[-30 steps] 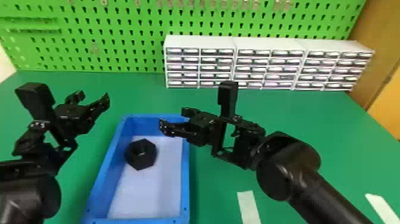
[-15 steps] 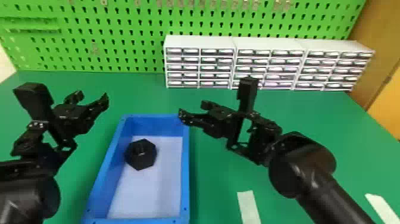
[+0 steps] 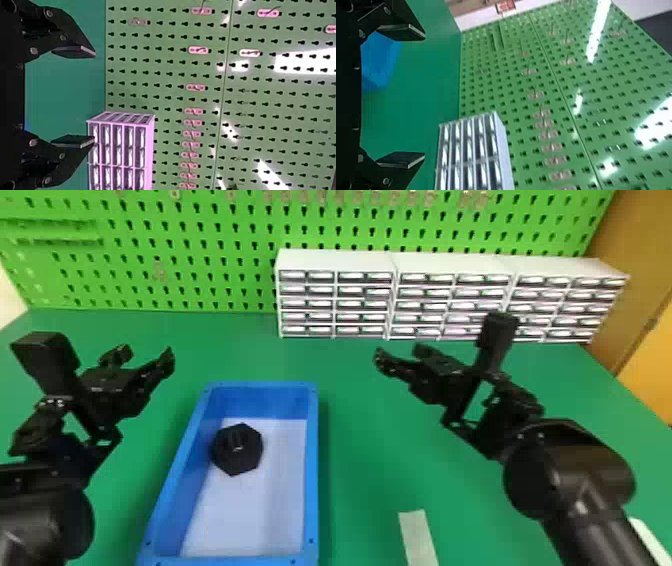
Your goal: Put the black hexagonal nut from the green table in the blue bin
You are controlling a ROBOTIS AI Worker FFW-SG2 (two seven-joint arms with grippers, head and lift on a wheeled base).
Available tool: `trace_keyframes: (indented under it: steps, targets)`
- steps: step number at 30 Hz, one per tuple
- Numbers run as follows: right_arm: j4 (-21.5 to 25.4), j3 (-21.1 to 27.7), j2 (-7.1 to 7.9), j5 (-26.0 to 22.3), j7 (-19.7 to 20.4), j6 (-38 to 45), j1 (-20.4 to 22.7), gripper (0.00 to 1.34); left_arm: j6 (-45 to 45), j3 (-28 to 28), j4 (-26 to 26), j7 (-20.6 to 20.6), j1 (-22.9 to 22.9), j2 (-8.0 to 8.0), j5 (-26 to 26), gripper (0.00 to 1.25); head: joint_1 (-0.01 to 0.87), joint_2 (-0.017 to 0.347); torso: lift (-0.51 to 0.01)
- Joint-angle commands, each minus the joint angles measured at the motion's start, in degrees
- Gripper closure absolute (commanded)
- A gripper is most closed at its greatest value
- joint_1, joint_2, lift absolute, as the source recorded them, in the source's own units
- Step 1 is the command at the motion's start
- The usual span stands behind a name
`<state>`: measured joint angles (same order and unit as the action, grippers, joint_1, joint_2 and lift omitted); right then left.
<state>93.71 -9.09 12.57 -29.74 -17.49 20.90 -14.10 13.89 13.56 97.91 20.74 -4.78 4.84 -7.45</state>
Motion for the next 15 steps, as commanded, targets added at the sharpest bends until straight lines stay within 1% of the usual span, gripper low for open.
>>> trace_keyframes:
  steps: [1, 5, 11, 13, 15]
  targets:
    - [0.95, 5.75, -1.32, 2.49, 0.0, 0.28, 2.06, 0.23, 0.0, 0.42, 0.0, 0.0, 0.04, 0.0, -0.28, 0.49, 0.691, 0.009, -0.097]
    - [1.92, 10.58, -2.28, 4.51, 0.0, 0.63, 3.64, 0.23, 0.0, 0.77, 0.0, -0.09, 0.12, 0.0, -0.28, 0.49, 0.691, 0.009, -0.097]
    - [3.24, 18.05, -4.13, 6.8, 0.0, 0.81, 5.93, 0.23, 0.0, 0.86, 0.0, -0.26, 0.21, 0.0, -0.28, 0.49, 0.691, 0.009, -0.097]
    - [3.77, 20.6, -4.48, 7.15, 0.0, 1.69, 6.54, 0.23, 0.0, 0.86, 0.0, -0.35, 0.21, 0.0, -0.37, 0.49, 0.691, 0.009, -0.097]
    - [4.21, 22.36, -4.48, 7.59, -0.09, 2.56, 7.07, 0.23, 0.0, 0.86, 0.0, -0.35, 0.21, 0.0, -0.37, 0.49, 0.691, 0.009, -0.097]
